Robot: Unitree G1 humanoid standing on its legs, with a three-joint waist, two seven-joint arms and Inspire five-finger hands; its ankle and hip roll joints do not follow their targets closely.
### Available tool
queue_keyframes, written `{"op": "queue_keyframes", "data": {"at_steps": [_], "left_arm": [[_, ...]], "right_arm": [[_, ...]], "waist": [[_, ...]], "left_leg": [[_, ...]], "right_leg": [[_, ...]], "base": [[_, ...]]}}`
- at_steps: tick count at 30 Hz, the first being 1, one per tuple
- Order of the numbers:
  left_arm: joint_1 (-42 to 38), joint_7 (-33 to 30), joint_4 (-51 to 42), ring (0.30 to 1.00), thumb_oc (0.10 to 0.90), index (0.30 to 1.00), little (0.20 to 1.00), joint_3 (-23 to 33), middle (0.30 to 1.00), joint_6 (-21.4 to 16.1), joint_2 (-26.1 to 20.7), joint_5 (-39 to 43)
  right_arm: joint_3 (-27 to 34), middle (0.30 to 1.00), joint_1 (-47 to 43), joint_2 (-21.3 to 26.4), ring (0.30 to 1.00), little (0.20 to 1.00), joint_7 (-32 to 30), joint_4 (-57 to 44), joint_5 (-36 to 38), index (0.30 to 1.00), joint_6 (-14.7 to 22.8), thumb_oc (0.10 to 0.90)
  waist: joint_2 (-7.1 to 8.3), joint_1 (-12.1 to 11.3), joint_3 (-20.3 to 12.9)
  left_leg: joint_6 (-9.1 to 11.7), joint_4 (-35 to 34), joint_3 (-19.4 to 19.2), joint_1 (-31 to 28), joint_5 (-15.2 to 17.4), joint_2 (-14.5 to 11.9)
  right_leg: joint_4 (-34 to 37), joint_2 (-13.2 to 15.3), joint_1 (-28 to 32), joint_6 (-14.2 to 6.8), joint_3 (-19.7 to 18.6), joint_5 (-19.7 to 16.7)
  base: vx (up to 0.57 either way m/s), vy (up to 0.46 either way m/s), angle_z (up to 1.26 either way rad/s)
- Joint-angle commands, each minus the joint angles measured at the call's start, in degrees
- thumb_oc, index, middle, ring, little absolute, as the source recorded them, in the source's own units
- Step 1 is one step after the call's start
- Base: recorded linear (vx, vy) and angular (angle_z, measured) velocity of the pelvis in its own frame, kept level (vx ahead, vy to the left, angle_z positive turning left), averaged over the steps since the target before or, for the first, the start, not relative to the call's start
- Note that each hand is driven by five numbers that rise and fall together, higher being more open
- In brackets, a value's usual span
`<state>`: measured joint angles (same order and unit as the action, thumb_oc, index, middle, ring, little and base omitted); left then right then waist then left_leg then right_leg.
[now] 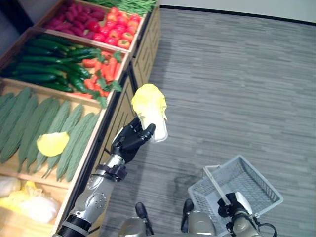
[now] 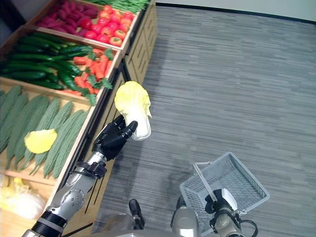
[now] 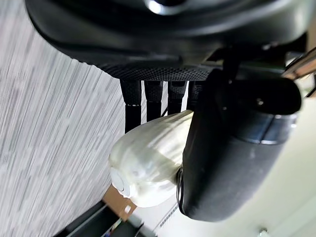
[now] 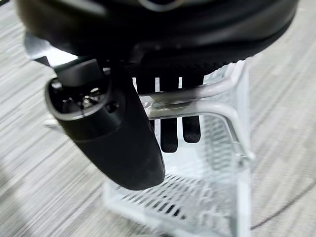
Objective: Get the vegetables into the basket
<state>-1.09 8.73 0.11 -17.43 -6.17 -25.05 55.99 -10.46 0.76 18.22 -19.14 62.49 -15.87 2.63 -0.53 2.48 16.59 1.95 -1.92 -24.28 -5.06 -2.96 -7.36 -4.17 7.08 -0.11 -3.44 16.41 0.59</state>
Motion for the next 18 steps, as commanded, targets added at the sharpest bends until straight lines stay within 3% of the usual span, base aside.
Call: {"op": "queue_keyframes", "data": {"at_steps": [1,5,6,7,9,14,18], "left_arm": [[-3.3,2.5,-8.8,0.300,0.400,0.300,0.300,1.8,0.300,-5.2,1.1,-0.8],[-2.9,2.5,-8.2,0.300,0.400,0.300,0.300,1.6,0.300,-4.9,1.5,-1.2],[-2.7,2.2,-8.2,0.300,0.400,0.300,0.300,1.2,0.300,-5.1,2.0,-1.5],[-2.7,2.2,-8.2,0.300,0.400,0.300,0.300,1.2,0.300,-5.1,2.0,-1.5],[-2.4,1.5,-8.2,0.300,0.400,0.300,0.300,0.5,0.300,-5.1,2.7,-1.3],[-2.7,0.8,-7.6,0.300,0.400,0.300,0.300,0.0,0.300,-5.5,2.7,-1.1],[-2.3,0.9,-8.0,0.300,0.400,0.300,0.300,-0.5,0.300,-5.5,2.4,-0.9]], "right_arm": [[-2.2,0.300,0.3,2.5,0.300,0.300,-1.8,-1.6,-0.6,0.300,2.5,0.400],[-1.5,0.300,1.5,3.7,0.300,0.300,-2.0,-2.6,-0.2,0.300,2.9,0.400],[-1.6,0.300,0.9,4.7,0.300,0.300,-2.1,-2.1,-0.2,0.300,2.7,0.400],[-1.5,0.300,0.9,4.7,0.300,0.300,-2.1,-2.1,-0.2,0.300,2.7,0.400],[-1.3,0.300,0.3,5.8,0.300,0.300,-2.9,-1.7,0.4,0.300,2.5,0.400],[-1.2,0.300,0.2,7.2,0.300,0.300,-3.3,-2.7,-0.1,0.300,2.6,0.400],[-0.7,0.300,0.4,7.9,0.300,0.300,-3.2,-2.0,-0.6,0.300,2.3,0.400]], "waist": [[1.89,0.4,-3.5],[1.81,1.1,-2.8],[1.68,0.1,-2.0],[1.70,0.2,-2.2],[1.64,-1.1,-1.8],[0.62,-0.8,-1.9],[0.26,-0.2,-3.6]], "left_leg": [[4.6,4.0,1.7,2.1,-0.7,-2.1],[6.4,11.0,4.1,4.3,-2.1,-4.0],[6.8,12.7,10.9,5.2,-2.8,-2.8],[6.8,12.6,11.0,5.4,-3.0,-2.7],[6.0,7.3,18.5,6.7,-1.3,-0.4],[5.5,3.3,19.2,6.8,-2.4,-0.1],[4.3,-0.7,16.5,1.8,-1.5,0.7]], "right_leg": [[4.0,0.5,4.6,-4.1,-0.8,0.0],[5.9,-0.9,5.9,-2.5,-2.2,-0.1],[6.1,-1.2,6.3,-2.0,-4.4,0.1],[6.1,-1.1,6.0,-2.0,-4.4,0.0],[6.5,-0.7,6.0,-2.7,-7.1,-0.1],[6.1,-1.0,5.8,-3.0,-8.9,0.0],[7.0,-0.3,7.0,-3.9,-10.4,-0.5]], "base": [[0.02,-0.150,-0.39],[0.00,-0.190,-0.21],[0.01,-0.024,-0.30],[0.01,-0.038,-0.46],[0.04,-0.021,-0.77],[0.06,0.047,-0.38],[0.09,0.120,-0.30]]}}
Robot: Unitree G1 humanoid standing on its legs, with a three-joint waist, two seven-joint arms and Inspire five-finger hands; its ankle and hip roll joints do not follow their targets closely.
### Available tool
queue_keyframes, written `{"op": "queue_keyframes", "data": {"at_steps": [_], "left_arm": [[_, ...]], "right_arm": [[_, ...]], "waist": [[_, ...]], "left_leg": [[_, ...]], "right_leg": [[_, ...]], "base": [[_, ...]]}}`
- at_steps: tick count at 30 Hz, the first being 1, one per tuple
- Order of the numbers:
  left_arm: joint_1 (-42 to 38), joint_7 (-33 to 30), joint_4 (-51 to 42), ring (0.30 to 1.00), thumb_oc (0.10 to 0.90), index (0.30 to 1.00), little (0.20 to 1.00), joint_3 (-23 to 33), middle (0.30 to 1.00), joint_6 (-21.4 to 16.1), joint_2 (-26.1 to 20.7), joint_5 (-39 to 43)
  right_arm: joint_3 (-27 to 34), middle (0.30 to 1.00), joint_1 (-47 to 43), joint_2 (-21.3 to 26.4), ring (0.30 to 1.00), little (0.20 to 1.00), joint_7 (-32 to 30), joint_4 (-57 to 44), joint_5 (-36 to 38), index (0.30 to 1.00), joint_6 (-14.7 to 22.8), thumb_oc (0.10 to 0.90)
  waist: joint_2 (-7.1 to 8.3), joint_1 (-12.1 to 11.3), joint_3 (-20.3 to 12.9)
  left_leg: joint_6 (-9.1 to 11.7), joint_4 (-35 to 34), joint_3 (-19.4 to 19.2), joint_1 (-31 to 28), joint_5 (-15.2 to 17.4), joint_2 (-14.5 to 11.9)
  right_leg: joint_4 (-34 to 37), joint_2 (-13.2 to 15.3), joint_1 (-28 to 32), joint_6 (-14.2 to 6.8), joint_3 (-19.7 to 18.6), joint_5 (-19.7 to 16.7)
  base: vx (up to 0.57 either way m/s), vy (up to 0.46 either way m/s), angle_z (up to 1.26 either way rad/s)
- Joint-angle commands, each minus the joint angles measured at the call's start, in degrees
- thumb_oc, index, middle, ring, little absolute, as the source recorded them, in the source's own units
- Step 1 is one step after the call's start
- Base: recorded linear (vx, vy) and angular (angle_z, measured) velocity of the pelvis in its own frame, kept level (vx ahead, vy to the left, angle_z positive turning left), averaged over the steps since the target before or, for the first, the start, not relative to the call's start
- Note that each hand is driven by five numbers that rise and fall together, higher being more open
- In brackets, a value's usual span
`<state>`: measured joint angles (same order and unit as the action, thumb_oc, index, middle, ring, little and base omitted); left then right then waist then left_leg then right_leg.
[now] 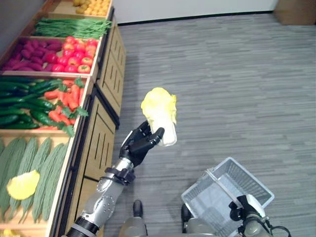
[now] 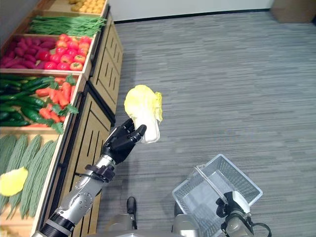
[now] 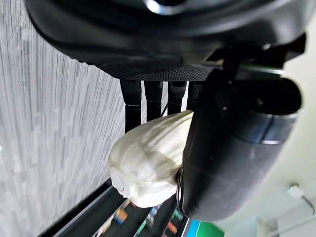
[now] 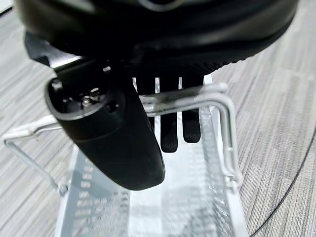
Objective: Get the vegetables into the basket
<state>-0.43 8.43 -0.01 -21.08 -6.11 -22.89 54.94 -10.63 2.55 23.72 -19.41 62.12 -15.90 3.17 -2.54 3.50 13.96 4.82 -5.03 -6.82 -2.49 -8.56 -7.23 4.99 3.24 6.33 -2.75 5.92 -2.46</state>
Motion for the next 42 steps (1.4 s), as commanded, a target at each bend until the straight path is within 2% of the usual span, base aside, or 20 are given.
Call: {"op": "queue_keyframes", "data": {"at_steps": [1,4,7,11,16,18,21,23,24,28,35,42], "left_arm": [[-3.0,1.2,-7.8,0.300,0.400,0.300,0.300,3.2,0.300,-5.6,0.3,0.1],[-2.1,1.4,-7.6,0.300,0.400,0.300,0.300,3.0,0.300,-5.2,-0.4,0.1],[-1.5,0.9,-7.2,0.300,0.400,0.300,0.300,2.6,0.300,-5.5,-2.0,-1.7],[-1.9,-0.3,-8.3,0.300,0.400,0.300,0.300,2.1,0.300,-6.1,-4.7,-6.4],[-3.5,-1.5,-9.0,0.300,0.400,0.300,0.300,1.8,0.300,-6.5,-8.8,-16.0],[-4.1,-1.4,-9.3,0.300,0.400,0.300,0.300,1.2,0.300,-6.7,-9.6,-17.6],[-6.9,-1.1,-10.6,0.300,0.400,0.300,0.300,-0.8,0.300,-7.2,-12.7,-22.7],[-7.5,-1.2,-10.7,0.300,0.400,0.300,0.300,-1.1,0.300,-7.3,-12.8,-23.2],[-7.5,-1.5,-10.8,0.300,0.400,0.300,0.300,-1.2,0.300,-7.3,-12.9,-24.1],[-9.1,-0.7,-12.3,0.300,0.400,0.300,0.300,-3.2,0.300,-7.4,-13.3,-25.4],[-13.8,-0.1,-14.0,0.300,0.400,0.300,0.300,-7.1,0.300,-8.3,-15.1,-26.6],[-23.0,1.1,-16.1,0.300,0.400,0.300,0.300,-14.3,0.300,-10.4,-18.4,-30.6]], "right_arm": [[-0.5,0.300,-1.3,2.4,0.300,0.300,-2.9,-1.6,-0.5,0.300,1.7,0.400],[0.7,0.300,-1.7,2.5,0.300,0.300,-3.0,-1.0,0.4,0.300,1.6,0.400],[2.2,0.300,-3.5,5.1,0.300,0.300,-3.2,1.2,1.2,0.300,1.2,0.400],[2.9,0.300,-7.0,11.3,0.300,0.300,-3.2,5.0,0.3,0.300,0.8,0.400],[0.5,0.300,-11.2,18.4,0.300,0.300,-3.0,3.5,-3.4,0.300,1.3,0.400],[-0.3,0.300,-13.2,19.7,0.300,0.300,-3.1,3.5,-3.8,0.300,1.4,0.400],[-3.4,0.300,-17.9,22.5,0.300,0.300,-3.2,-3.0,-4.7,0.300,2.4,0.400],[-4.0,0.300,-18.9,22.8,0.300,0.300,-3.2,-4.4,-4.6,0.300,2.5,0.400],[-4.3,0.300,-19.1,23.3,0.300,0.300,-3.2,-10.2,-5.4,0.300,2.4,0.400],[-5.1,0.300,-22.1,24.6,0.300,0.300,-3.8,-18.9,-5.7,0.300,3.3,0.400],[-10.5,0.300,-30.0,24.8,0.300,0.300,-3.5,-16.9,-5.5,0.300,3.8,0.400],[-18.4,0.300,-41.0,23.9,0.300,0.300,-2.2,-14.5,-3.6,0.300,5.3,0.400]], "waist": [[2.27,-1.2,-0.9],[2.69,-1.4,-1.8],[3.05,-2.0,-2.6],[3.17,-2.7,-3.3],[3.18,-3.1,-3.6],[3.13,-3.2,-3.7],[2.95,-3.3,-3.9],[2.88,-3.2,-3.9],[2.90,-3.0,-3.9],[2.57,-2.6,-4.1],[2.31,-2.9,-4.1],[1.97,-3.4,-4.4]], "left_leg": [[1.5,2.4,-1.0,-0.8,4.1,0.5],[0.6,1.1,-2.5,-2.5,4.7,1.2],[0.0,0.0,-3.1,-3.3,5.3,1.9],[-0.2,0.0,-2.7,-3.1,5.8,2.4],[0.0,0.0,-2.8,-3.1,6.1,2.2],[0.1,0.0,-2.8,-3.1,6.2,2.2],[0.3,0.0,-3.2,-3.1,6.3,2.0],[0.4,0.0,-3.3,-3.1,6.3,1.9],[0.4,0.0,-3.5,-3.2,6.3,1.8],[0.5,0.0,-3.7,-3.5,6.5,1.6],[0.6,0.0,-3.5,-3.6,6.6,1.5],[0.8,0.0,-3.8,-3.5,6.6,1.6]], "right_leg": [[-2.2,3.6,0.6,-4.6,0.1,2.6],[-2.4,4.2,0.7,-5.2,-0.9,2.3],[-1.8,4.9,0.8,-6.0,-1.1,1.9],[-0.5,5.6,1.3,-6.4,-0.3,1.1],[0.0,5.7,1.0,-6.8,-0.3,0.6],[0.0,5.7,0.8,-6.8,-0.3,0.7],[0.0,5.7,0.5,-7.0,-0.4,0.6],[0.0,5.6,0.5,-7.0,-0.5,0.6],[0.0,5.6,0.4,-6.9,-0.7,0.6],[0.0,5.5,0.6,-6.8,-0.9,0.8],[0.0,5.5,0.6,-6.8,-0.7,0.8],[0.0,5.7,0.2,-7.1,-0.6,0.6]], "base": [[0.13,0.172,-0.14],[0.08,0.114,-0.27],[0.05,0.075,-0.09],[0.03,0.040,0.01],[0.00,0.007,0.00],[0.00,0.000,0.00],[0.00,0.000,0.00],[0.00,0.005,-0.02],[0.00,0.000,0.00],[0.01,0.006,-0.05],[0.00,-0.003,0.02],[0.00,0.000,0.00]]}}
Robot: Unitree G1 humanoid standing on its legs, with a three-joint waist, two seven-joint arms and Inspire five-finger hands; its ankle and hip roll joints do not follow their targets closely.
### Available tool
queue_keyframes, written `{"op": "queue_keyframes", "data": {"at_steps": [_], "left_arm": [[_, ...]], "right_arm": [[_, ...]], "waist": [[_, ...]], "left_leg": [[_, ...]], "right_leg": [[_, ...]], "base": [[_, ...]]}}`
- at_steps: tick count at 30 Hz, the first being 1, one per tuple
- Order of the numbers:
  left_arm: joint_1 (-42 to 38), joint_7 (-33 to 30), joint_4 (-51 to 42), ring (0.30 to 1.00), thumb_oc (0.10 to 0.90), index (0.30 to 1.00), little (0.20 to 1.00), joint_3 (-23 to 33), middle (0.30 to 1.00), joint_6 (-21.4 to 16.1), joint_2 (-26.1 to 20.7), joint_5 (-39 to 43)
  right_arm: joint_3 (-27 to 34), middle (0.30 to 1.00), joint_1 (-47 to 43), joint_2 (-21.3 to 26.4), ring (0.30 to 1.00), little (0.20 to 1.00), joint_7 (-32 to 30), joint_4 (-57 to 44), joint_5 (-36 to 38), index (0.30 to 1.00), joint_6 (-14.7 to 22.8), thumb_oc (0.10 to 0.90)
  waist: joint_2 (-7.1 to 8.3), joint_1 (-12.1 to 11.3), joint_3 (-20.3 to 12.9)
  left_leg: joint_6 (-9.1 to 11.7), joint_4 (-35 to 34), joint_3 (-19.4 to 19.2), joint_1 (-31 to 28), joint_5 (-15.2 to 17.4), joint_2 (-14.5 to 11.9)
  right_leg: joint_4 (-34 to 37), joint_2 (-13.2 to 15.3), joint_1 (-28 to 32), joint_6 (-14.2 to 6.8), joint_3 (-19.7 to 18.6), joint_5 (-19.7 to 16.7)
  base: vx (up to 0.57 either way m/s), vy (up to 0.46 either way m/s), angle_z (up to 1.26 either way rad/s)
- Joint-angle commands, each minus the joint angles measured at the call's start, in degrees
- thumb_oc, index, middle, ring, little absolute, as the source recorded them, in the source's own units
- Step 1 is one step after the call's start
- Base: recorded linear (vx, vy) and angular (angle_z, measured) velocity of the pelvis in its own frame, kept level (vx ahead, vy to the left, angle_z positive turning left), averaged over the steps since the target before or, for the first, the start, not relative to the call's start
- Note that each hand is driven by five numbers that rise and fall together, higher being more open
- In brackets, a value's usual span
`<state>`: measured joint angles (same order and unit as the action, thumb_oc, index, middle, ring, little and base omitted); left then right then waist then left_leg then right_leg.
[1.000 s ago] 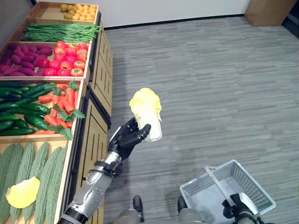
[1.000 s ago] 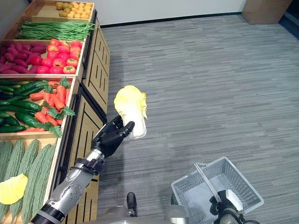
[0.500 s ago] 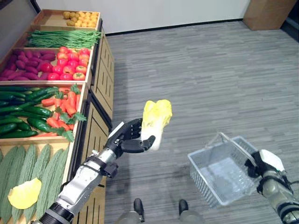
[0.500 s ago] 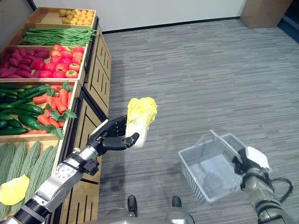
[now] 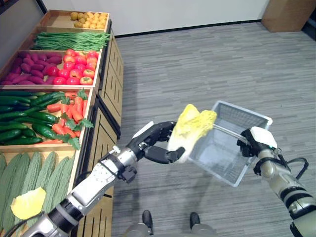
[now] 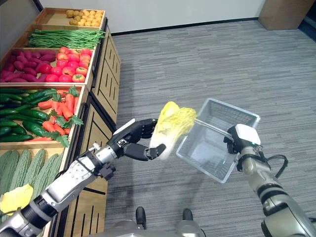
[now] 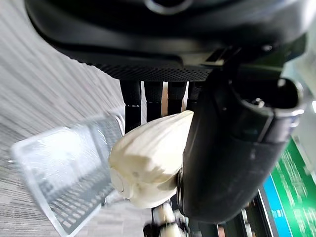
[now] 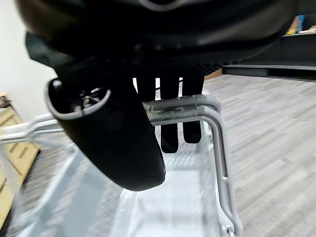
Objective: Get the vegetables into the basket
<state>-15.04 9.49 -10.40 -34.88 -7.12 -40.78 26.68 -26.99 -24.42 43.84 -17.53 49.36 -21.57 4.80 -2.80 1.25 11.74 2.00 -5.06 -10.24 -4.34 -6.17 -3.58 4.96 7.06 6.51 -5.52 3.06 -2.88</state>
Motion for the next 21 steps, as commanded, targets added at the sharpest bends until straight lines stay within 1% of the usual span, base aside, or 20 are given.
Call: {"op": "queue_keyframes", "data": {"at_steps": [1,5,7,12,13,14,15,17,19,20,21], "left_arm": [[-9.2,-0.3,-6.0,0.300,0.400,0.300,0.300,-1.0,0.300,-9.6,-0.7,-2.9],[-10.9,-1.2,-7.3,0.300,0.400,0.300,0.300,-1.8,0.300,-10.5,-1.4,-5.4],[-12.3,-3.5,-9.8,0.300,0.400,0.300,0.300,-0.9,0.300,-12.3,-2.4,-9.0],[-12.4,-4.5,-12.0,0.300,0.400,0.300,0.300,-0.7,0.300,-13.5,-2.7,-9.7],[-12.6,-4.3,-12.6,0.300,0.400,0.300,0.300,-1.2,0.300,-13.5,-3.1,-9.9],[-13.9,-4.2,-13.2,0.300,0.400,0.300,0.300,-2.4,0.300,-13.9,-4.4,-11.4],[-13.9,-4.2,-13.2,0.300,0.400,0.300,0.300,-2.5,0.300,-13.9,-4.5,-11.4],[-17.4,-5.3,-13.6,0.300,0.400,0.300,0.300,-5.2,0.300,-15.0,-7.1,-16.5],[-18.4,-5.9,-13.3,0.300,0.400,0.300,0.300,-6.4,0.300,-15.6,-8.4,-19.5],[-18.5,-6.0,-13.3,0.300,0.400,0.300,0.300,-6.5,0.300,-15.6,-8.4,-19.5],[-19.5,-5.9,-12.8,0.300,0.400,0.300,0.300,-8.0,0.300,-16.0,-9.6,-22.3]], "right_arm": [[-2.6,0.300,-14.7,3.5,0.300,0.300,-4.1,-1.9,2.3,0.300,3.7,0.400],[-3.6,0.300,-16.8,1.9,0.300,0.300,-3.9,-3.9,3.7,0.300,4.2,0.400],[-3.3,0.300,-17.6,0.4,0.300,0.300,-4.0,-5.3,5.7,0.300,5.0,0.400],[-3.5,0.300,-18.2,-0.7,0.300,0.300,-3.9,-5.9,7.0,0.300,5.4,0.400],[-3.5,0.300,-18.6,-1.1,0.300,0.300,-4.0,-6.0,7.5,0.300,5.4,0.400],[-3.1,0.300,-18.9,-2.1,0.300,0.300,-4.2,-5.7,8.9,0.300,5.5,0.400],[-3.1,0.300,-18.9,-2.1,0.300,0.300,-4.2,-5.7,8.9,0.300,5.5,0.400],[-2.1,0.300,-19.2,-3.4,0.300,0.300,-4.5,-6.5,11.6,0.300,6.2,0.400],[-1.1,0.300,-19.0,-3.9,0.300,0.300,-4.6,-8.4,13.6,0.300,6.7,0.400],[-1.0,0.300,-18.9,-3.9,0.300,0.300,-4.6,-8.5,13.6,0.300,6.6,0.400],[-0.7,0.300,-19.1,-4.2,0.300,0.300,-4.6,-9.7,14.9,0.300,7.2,0.400]], "waist": [[2.19,-1.1,-2.2],[2.10,-1.2,-2.3],[2.11,-1.4,-2.4],[2.09,-1.5,-2.4],[2.00,-1.5,-2.5],[1.90,-1.5,-2.6],[1.91,-1.5,-2.5],[1.78,-1.5,-2.7],[1.73,-1.3,-2.6],[1.80,-1.3,-2.6],[1.76,-1.2,-2.6]], "left_leg": [[3.6,0.1,-0.3,-1.7,4.3,-2.1],[3.6,0.1,-0.4,-1.7,4.4,-2.0],[3.5,0.1,-0.5,-1.7,4.5,-1.9],[3.5,0.1,-0.4,-1.6,4.5,-1.8],[3.5,0.1,-0.4,-1.6,4.5,-1.8],[3.5,0.1,-0.4,-1.5,4.6,-1.7],[3.5,0.1,-0.4,-1.5,4.6,-1.7],[3.5,0.1,-0.3,-1.6,4.7,-1.6],[3.5,0.1,-0.4,-1.6,4.7,-1.5],[3.5,0.1,-0.4,-1.6,4.7,-1.5],[3.5,0.1,-0.5,-1.6,4.8,-1.5]], "right_leg": [[0.0,1.9,0.0,-4.4,2.2,1.0],[0.0,2.0,-0.1,-4.4,2.3,0.8],[0.0,2.1,-0.2,-4.5,2.3,0.8],[0.0,2.4,-0.3,-4.6,2.4,0.7],[0.0,2.5,-0.3,-4.6,2.4,0.7],[0.0,2.6,-0.3,-4.7,2.5,0.7],[0.0,2.6,-0.3,-4.7,2.5,0.7],[0.0,2.7,-0.2,-4.8,2.6,0.8],[0.0,2.8,-0.3,-4.8,2.6,0.7],[0.0,2.8,-0.2,-4.8,2.7,0.7],[0.0,2.8,-0.4,-4.9,2.6,0.7]], "base": [[0.00,0.000,0.00],[0.00,0.000,0.00],[0.00,0.000,0.00],[0.00,0.000,0.00],[0.00,0.000,0.00],[0.00,0.000,0.00],[0.00,0.000,0.00],[0.00,0.000,0.00],[0.00,0.000,0.00],[0.00,0.000,0.00],[0.00,0.000,0.00]]}}
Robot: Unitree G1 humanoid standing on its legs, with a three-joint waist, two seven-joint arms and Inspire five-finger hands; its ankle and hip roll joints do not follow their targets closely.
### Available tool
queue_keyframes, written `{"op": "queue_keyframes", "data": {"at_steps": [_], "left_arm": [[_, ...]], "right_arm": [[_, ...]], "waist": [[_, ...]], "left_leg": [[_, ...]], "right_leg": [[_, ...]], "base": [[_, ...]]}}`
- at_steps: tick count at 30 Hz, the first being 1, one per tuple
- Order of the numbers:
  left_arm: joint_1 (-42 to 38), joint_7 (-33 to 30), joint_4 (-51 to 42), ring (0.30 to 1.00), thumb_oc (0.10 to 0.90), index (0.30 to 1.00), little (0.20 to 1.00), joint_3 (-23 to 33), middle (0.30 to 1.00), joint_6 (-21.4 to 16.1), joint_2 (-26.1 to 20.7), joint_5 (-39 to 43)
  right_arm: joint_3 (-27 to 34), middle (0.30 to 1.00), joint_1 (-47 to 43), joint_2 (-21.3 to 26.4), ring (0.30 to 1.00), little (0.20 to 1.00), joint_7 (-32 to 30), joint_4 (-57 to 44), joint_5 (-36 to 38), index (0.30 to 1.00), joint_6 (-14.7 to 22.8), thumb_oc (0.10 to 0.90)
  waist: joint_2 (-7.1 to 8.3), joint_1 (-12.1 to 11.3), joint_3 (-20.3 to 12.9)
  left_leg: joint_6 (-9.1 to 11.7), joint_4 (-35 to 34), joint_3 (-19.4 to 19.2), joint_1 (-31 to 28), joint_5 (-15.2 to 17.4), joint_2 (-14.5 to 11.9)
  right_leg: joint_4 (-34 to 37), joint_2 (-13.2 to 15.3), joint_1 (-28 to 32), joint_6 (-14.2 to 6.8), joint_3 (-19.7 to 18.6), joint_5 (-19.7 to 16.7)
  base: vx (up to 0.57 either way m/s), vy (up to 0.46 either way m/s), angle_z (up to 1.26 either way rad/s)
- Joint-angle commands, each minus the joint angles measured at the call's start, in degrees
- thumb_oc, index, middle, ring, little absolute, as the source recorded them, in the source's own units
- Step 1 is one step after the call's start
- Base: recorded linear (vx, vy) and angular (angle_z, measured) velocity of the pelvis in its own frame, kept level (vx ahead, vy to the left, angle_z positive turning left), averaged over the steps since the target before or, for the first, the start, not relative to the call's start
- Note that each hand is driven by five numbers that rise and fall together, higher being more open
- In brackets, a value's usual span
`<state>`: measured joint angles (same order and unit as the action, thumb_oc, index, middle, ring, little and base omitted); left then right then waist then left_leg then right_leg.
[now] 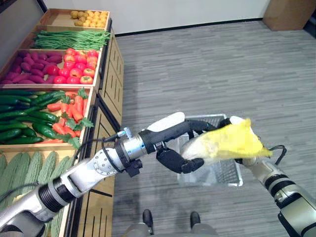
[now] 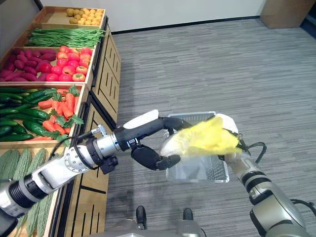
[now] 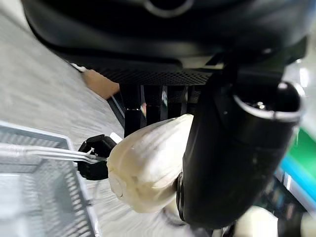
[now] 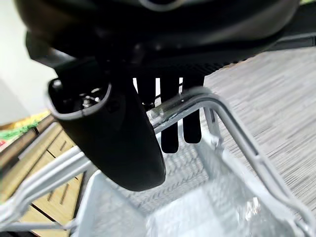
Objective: Get the vegetables into the basket
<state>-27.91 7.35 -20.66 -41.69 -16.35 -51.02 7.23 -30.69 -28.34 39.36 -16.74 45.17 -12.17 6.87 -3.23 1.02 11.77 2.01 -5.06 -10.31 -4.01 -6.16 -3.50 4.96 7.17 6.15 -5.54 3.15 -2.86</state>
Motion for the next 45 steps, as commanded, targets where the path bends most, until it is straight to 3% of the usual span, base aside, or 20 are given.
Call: {"op": "queue_keyframes", "data": {"at_steps": [1,5,9,16,21,26,33,38,45], "left_arm": [[-7.7,-3.7,-2.0,0.300,0.400,0.300,0.300,-2.3,0.300,-6.9,-0.1,-5.0],[-11.9,-4.3,1.5,0.300,0.400,0.300,0.300,-6.3,0.300,-8.5,-1.6,-15.2],[-11.0,-5.2,3.7,0.300,0.400,0.300,0.300,-6.5,0.300,-8.6,-0.7,-19.4],[-7.4,-8.6,11.9,0.300,0.400,0.300,0.300,-4.8,0.300,-7.1,6.8,-27.6],[-4.5,-11.5,19.4,0.300,0.400,0.300,0.300,-2.7,0.300,-4.6,13.9,-33.2],[-3.6,-13.8,26.6,0.300,0.400,0.300,0.300,-2.5,0.300,-3.0,16.8,-39.5],[-2.7,-19.6,39.4,0.300,0.400,0.300,0.300,-0.2,0.300,1.5,18.8,-52.7],[-2.0,-21.4,43.2,0.300,0.400,0.300,0.300,1.2,0.300,3.5,19.0,-56.7],[0.4,-24.6,47.0,0.300,0.400,0.300,0.300,5.7,0.300,9.4,20.5,-63.4]], "right_arm": [[3.2,0.300,-15.3,-0.1,0.300,0.300,-5.3,-6.3,6.3,0.300,5.4,0.400],[4.0,0.300,-15.5,-1.2,0.300,0.300,-5.3,-8.0,9.0,0.300,6.4,0.400],[5.1,0.300,-14.9,-1.9,0.300,0.300,-5.3,-10.3,10.8,0.300,6.8,0.400],[5.9,0.300,-13.8,-3.2,0.300,0.300,-4.8,-15.1,11.8,0.300,7.0,0.400],[7.1,0.300,-10.9,-5.4,0.300,0.300,-3.8,-19.1,12.4,0.300,7.1,0.400],[8.3,0.300,-8.5,-6.7,0.300,0.300,-3.0,-22.2,14.7,0.300,8.0,0.400],[8.6,0.300,-5.4,-6.0,0.300,0.300,-0.6,-28.4,16.3,0.300,9.3,0.400],[8.9,0.300,-4.0,-5.2,0.300,0.300,0.4,-30.1,16.2,0.300,9.5,0.400],[10.9,0.300,-0.2,-4.2,0.300,0.300,1.1,-31.4,15.4,0.300,9.5,0.400]], "waist": [[2.18,-0.9,-2.7],[2.35,-0.6,-2.7],[2.54,-0.5,-2.8],[3.01,-0.1,-3.0],[3.31,0.3,-3.3],[3.30,0.8,-3.6],[3.47,1.3,-3.8],[3.61,1.3,-4.0],[3.93,1.1,-4.2]], "left_leg": [[3.4,0.1,-0.4,-1.9,4.8,-1.6],[3.4,0.1,-0.5,-1.9,5.0,-1.5],[3.3,0.1,-0.7,-1.9,5.1,-1.5],[3.2,0.1,-0.8,-2.0,5.3,-1.6],[3.0,0.1,-0.7,-2.3,5.5,-1.6],[3.1,0.1,-0.9,-2.7,5.6,-1.7],[3.3,0.1,-1.4,-3.3,5.8,-2.0],[3.4,0.1,-1.4,-3.6,5.9,-2.1],[3.5,0.1,-1.2,-3.5,5.8,-2.3]], "right_leg": [[0.0,2.6,-0.1,-4.9,2.5,0.6],[0.0,2.7,-0.3,-5.1,2.4,0.6],[0.0,2.7,-0.3,-5.1,2.2,0.7],[0.0,2.5,-0.4,-4.8,1.9,0.9],[0.0,2.4,-0.1,-4.5,1.7,1.1],[0.0,2.3,0.2,-4.4,1.6,1.4],[0.0,1.9,0.6,-4.3,1.3,1.7],[0.0,1.7,0.9,-4.2,1.5,1.9],[0.0,1.5,1.2,-4.0,1.7,2.1]], "base": [[0.00,0.000,0.00],[0.00,0.000,0.00],[0.00,0.000,0.00],[0.01,0.002,0.00],[0.00,0.000,0.00],[0.02,-0.002,-0.01],[0.01,-0.005,-0.02],[0.00,0.000,0.00],[-0.02,-0.012,0.01]]}}
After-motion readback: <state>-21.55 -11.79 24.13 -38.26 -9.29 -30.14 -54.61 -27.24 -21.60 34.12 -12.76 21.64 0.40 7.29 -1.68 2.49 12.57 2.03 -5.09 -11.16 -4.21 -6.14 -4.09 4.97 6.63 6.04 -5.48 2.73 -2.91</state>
